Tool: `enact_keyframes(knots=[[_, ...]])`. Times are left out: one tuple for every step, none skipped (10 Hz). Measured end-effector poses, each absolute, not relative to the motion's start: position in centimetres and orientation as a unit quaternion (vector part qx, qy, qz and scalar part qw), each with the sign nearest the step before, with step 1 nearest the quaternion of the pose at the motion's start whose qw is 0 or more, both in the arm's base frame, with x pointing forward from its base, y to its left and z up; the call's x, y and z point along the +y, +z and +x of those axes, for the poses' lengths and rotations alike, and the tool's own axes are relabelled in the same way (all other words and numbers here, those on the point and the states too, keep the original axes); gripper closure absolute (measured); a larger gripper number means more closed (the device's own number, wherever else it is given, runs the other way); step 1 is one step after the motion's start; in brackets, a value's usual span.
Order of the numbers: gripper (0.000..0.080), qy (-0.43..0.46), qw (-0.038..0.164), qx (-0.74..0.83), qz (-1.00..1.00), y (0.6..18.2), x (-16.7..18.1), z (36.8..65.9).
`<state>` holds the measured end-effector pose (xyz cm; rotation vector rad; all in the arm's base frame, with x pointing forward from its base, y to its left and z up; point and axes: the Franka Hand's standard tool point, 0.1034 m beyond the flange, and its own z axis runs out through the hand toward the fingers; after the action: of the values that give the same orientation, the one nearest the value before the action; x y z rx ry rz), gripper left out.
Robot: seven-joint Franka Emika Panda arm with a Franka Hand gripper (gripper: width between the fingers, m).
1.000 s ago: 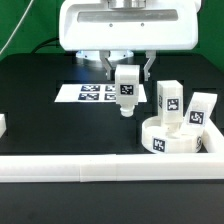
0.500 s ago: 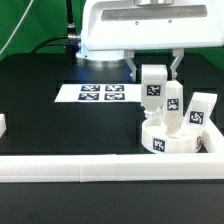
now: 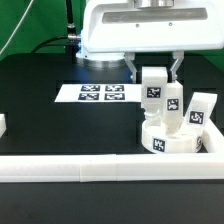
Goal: Assemble stool
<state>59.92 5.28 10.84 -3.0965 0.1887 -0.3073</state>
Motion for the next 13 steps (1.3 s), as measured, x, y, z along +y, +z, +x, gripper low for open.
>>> enact_keyframes(knots=[[0.0462, -0.100, 0.011, 0.059, -0.993, 10.6, 5.4, 60.2], [0.0462, -0.103, 0.010, 0.054, -0.993, 10.3, 5.5, 60.4], [0.0462, -0.103, 0.008, 0.052, -0.993, 10.0, 5.6, 60.3], [0.0462, -0.103, 0.009, 0.053, -0.993, 10.0, 5.5, 60.3], [0.0462, -0.102, 0.008, 0.053, -0.993, 10.0, 5.5, 60.3], [0.0462, -0.106, 0.008, 0.054, -0.993, 9.8, 5.6, 60.2], [0.0462, -0.110, 0.006, 0.052, -0.993, 9.3, 5.9, 59.7], [0.0462, -0.113, 0.004, 0.049, -0.992, 8.9, 6.0, 59.5], [0.0462, -0.116, 0.003, 0.049, -0.992, 8.7, 6.1, 59.6], [0.0462, -0.116, 0.003, 0.048, -0.992, 8.6, 6.1, 59.6], [0.0462, -0.120, 0.002, 0.048, -0.992, 8.5, 6.1, 59.6], [0.0462, -0.122, 0.001, 0.048, -0.991, 8.3, 6.0, 59.5], [0.0462, -0.125, -0.001, 0.046, -0.991, 8.0, 6.1, 59.4]])
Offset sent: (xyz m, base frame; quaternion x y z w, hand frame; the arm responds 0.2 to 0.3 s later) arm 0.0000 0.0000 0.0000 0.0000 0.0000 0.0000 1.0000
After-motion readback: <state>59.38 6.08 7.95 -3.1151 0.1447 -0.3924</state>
